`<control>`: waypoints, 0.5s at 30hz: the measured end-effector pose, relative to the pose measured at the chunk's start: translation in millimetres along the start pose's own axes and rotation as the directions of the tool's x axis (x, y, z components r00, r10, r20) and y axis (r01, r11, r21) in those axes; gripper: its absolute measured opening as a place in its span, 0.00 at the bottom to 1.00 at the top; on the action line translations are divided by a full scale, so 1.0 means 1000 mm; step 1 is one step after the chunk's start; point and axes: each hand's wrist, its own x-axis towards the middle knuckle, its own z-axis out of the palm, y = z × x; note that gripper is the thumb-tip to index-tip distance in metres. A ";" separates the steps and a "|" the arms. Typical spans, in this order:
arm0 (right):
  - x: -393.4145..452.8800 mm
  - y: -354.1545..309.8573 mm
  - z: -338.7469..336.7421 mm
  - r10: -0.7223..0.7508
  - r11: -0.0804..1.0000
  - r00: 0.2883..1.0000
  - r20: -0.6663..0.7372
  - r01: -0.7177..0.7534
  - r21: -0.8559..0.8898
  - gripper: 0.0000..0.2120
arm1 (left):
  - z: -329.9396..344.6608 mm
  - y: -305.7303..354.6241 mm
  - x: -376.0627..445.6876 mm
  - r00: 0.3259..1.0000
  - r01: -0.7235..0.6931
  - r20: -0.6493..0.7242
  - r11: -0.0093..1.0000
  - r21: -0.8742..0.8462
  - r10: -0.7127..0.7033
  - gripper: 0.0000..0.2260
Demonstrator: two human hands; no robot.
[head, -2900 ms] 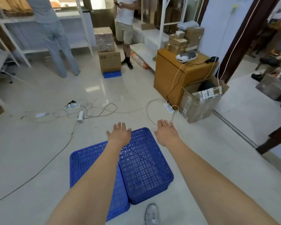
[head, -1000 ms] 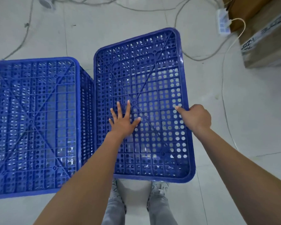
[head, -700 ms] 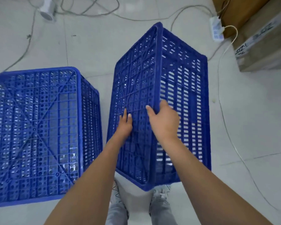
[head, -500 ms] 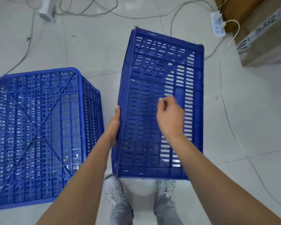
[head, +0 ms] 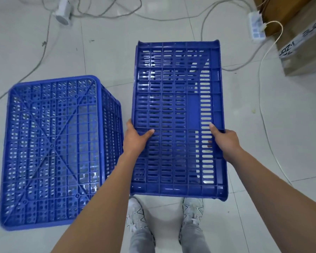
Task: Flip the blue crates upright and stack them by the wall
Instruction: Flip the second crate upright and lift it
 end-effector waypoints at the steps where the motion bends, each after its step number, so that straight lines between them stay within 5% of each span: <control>1: -0.001 -0.001 -0.001 0.002 1.000 1.000 -0.012 -0.002 -0.003 0.25 | 0.000 -0.001 0.001 1.000 0.012 0.008 1.000 0.005 -0.012 0.47; 6: -0.019 -0.018 0.001 -0.042 0.998 0.990 -0.136 0.035 -0.051 0.21 | -0.005 -0.002 -0.001 0.998 0.043 0.041 0.997 -0.067 -0.040 0.46; 12: -0.054 -0.035 0.033 -0.361 0.893 0.876 -0.319 0.225 -0.390 0.25 | 0.001 -0.019 0.000 0.979 0.201 0.021 0.979 0.017 -0.201 0.42; 15: -0.072 -0.036 0.067 -0.403 0.853 0.879 -0.254 0.260 -0.452 0.24 | 0.008 -0.028 -0.003 0.977 0.180 0.117 0.984 0.021 -0.181 0.32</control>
